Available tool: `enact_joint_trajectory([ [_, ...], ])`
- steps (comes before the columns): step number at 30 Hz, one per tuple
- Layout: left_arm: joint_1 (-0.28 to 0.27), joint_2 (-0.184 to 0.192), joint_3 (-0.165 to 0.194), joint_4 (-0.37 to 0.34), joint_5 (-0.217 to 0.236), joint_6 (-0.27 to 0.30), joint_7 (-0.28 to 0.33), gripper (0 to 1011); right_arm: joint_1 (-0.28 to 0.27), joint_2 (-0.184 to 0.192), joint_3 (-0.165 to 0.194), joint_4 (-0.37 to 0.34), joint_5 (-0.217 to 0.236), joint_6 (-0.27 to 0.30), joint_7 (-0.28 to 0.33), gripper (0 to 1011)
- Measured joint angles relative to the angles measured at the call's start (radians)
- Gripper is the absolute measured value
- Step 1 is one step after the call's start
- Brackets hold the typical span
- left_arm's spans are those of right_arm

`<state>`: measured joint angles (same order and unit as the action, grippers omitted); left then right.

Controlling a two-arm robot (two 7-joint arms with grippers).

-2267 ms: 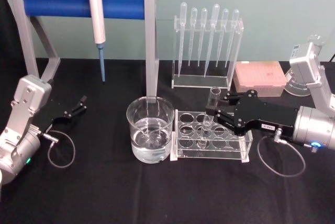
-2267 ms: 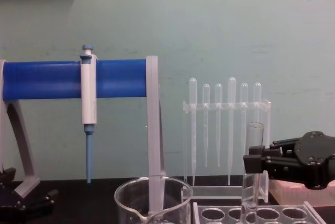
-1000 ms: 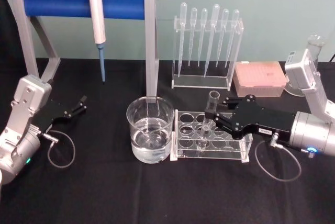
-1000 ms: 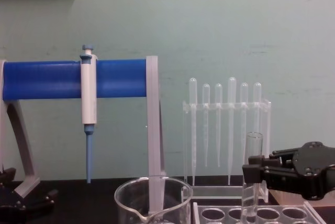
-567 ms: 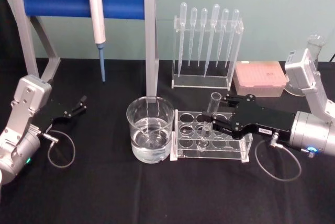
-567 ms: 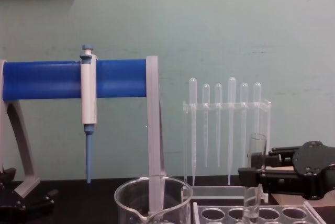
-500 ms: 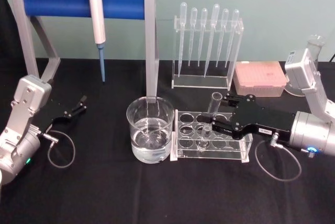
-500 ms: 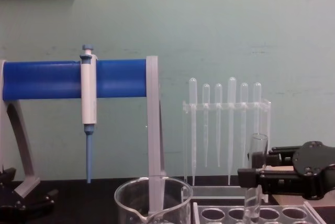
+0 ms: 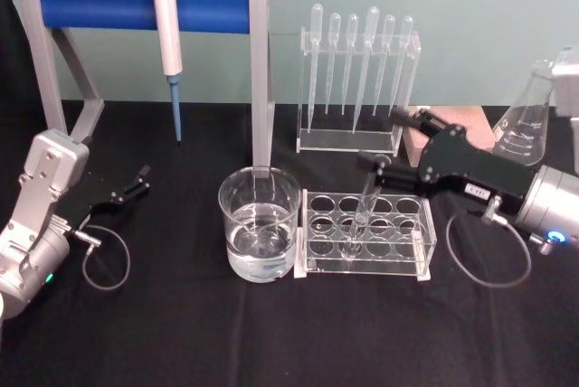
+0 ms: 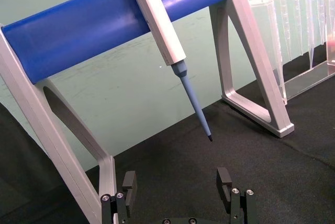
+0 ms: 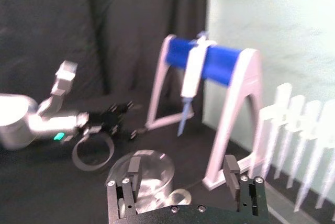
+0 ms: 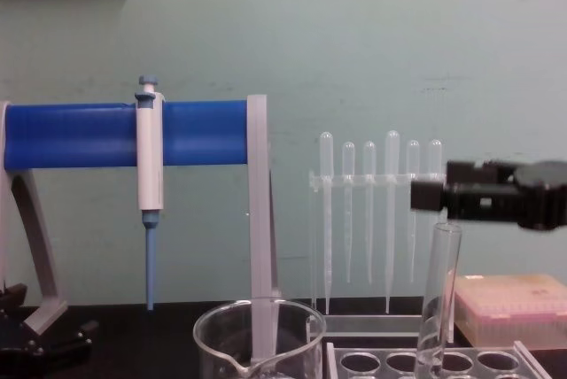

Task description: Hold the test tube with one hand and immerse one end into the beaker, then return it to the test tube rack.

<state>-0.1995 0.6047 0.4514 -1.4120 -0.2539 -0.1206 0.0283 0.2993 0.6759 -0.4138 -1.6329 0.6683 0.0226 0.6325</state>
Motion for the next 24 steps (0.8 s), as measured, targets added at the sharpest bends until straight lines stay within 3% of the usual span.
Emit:
enact_joint_trajectory([
  [7, 0.000, 0.000, 0.000, 0.000, 0.000, 0.000, 0.000, 1000, -0.040, -0.056, 0.059, -0.011, 0.010, -0.021, -0.142, 1003],
  [10, 0.000, 0.000, 0.000, 0.000, 0.000, 0.000, 0.000, 1000, -0.071, -0.127, 0.095, -0.004, -0.052, -0.066, -0.312, 1003],
  [12, 0.000, 0.000, 0.000, 0.000, 0.000, 0.000, 0.000, 1000, -0.079, -0.155, 0.105, 0.004, -0.078, -0.082, -0.371, 1003],
  [13, 0.000, 0.000, 0.000, 0.000, 0.000, 0.000, 0.000, 1000, -0.087, -0.184, 0.113, 0.016, -0.111, -0.100, -0.432, 1003],
  [16, 0.000, 0.000, 0.000, 0.000, 0.000, 0.000, 0.000, 1000, -0.096, -0.232, 0.125, 0.045, -0.172, -0.122, -0.538, 1002],
  [20, 0.000, 0.000, 0.000, 0.000, 0.000, 0.000, 0.000, 1000, -0.100, -0.281, 0.129, 0.091, -0.237, -0.123, -0.635, 1002],
  [24, 0.000, 0.000, 0.000, 0.000, 0.000, 0.000, 0.000, 1000, -0.099, -0.302, 0.126, 0.120, -0.273, -0.120, -0.671, 1003],
])
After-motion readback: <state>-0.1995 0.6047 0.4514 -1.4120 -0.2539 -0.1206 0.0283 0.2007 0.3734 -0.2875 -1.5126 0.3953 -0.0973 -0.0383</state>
